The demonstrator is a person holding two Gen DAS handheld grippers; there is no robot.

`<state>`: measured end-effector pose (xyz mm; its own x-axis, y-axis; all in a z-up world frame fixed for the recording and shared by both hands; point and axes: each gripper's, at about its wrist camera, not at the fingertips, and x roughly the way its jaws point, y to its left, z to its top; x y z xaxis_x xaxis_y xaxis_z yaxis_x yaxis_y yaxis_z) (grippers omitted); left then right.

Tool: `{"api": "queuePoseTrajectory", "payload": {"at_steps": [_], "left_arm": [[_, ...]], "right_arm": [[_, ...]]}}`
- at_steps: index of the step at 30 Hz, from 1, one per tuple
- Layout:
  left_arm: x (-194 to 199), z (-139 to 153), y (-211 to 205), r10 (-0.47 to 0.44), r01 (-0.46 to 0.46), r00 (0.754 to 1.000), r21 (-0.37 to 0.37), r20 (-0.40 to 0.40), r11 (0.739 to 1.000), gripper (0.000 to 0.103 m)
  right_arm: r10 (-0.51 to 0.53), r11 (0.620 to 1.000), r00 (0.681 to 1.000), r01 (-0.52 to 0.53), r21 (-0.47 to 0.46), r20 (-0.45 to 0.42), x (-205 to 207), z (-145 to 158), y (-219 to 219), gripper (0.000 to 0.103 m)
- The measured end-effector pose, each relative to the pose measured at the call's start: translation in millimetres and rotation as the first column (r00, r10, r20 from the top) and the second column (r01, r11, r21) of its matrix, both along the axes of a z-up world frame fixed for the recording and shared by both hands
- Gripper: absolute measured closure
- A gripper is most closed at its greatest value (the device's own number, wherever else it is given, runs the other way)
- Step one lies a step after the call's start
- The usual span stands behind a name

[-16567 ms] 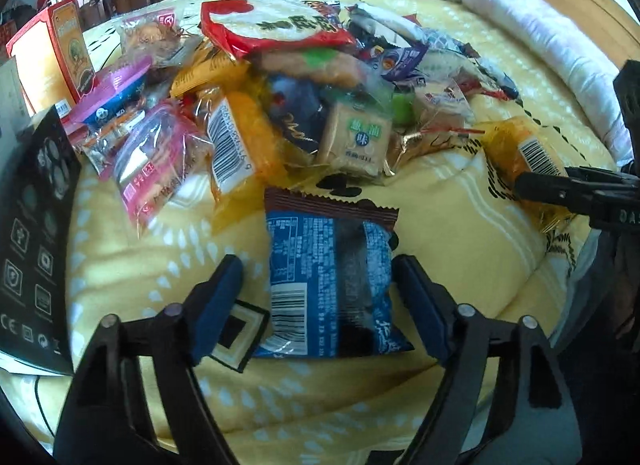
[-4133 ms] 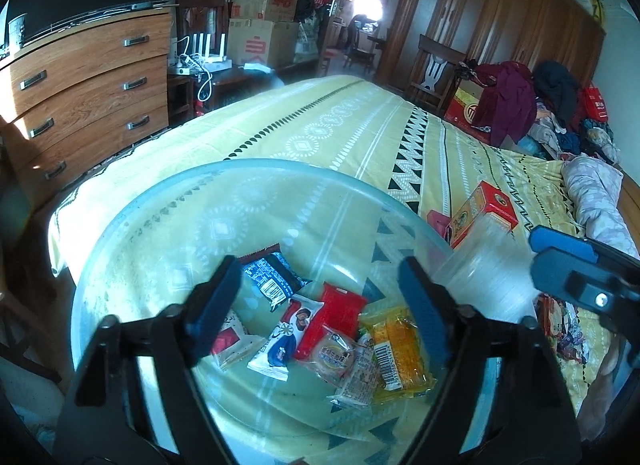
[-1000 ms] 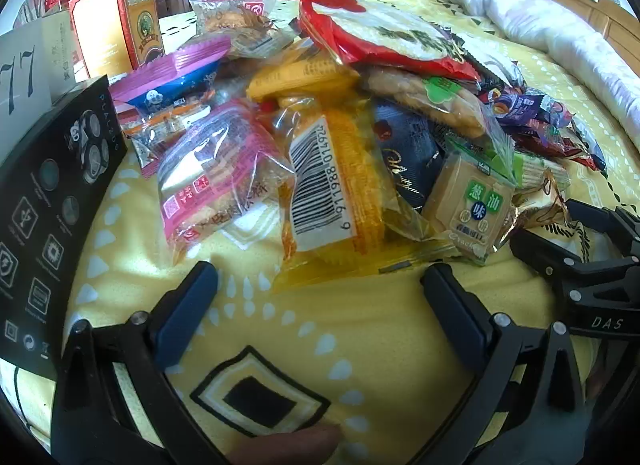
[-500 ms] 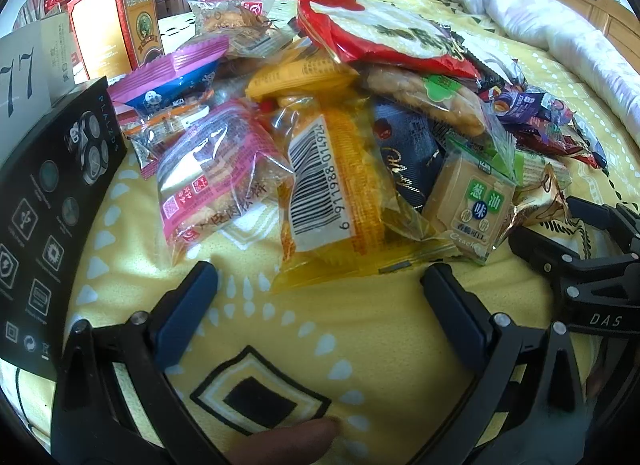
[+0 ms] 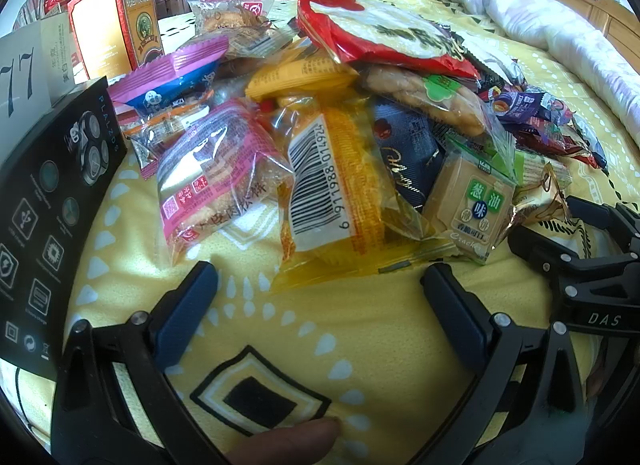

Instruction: Organize snacks

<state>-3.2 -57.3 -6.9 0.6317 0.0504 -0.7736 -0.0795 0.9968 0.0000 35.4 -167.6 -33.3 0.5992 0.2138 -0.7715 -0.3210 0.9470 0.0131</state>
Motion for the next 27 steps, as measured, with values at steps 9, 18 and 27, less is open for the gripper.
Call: {"api": "queuePoseTrajectory", "payload": {"at_steps": [9,18,27], "left_arm": [[0.1,-0.2,-0.2,0.000,0.000,1.000,0.006,-0.003,1.000,0.000],[0.6,-0.3,-1.1,-0.004,0.004,1.000,0.012,-0.005,1.000,0.000],[0.5,-0.1,-0.6,-0.006,0.006,1.000,0.008,-0.003,1.000,0.000]], "right_arm": [[0.000,1.000,1.000,0.000,0.000,0.000,-0.7,-0.1,0.2,0.000],[0.000,1.000,1.000,0.000,0.000,0.000,-0.1,-0.1,0.0,0.000],[-0.001,1.000,1.000,0.001,-0.002,0.000,-0.4,-0.2,0.7,0.000]]}}
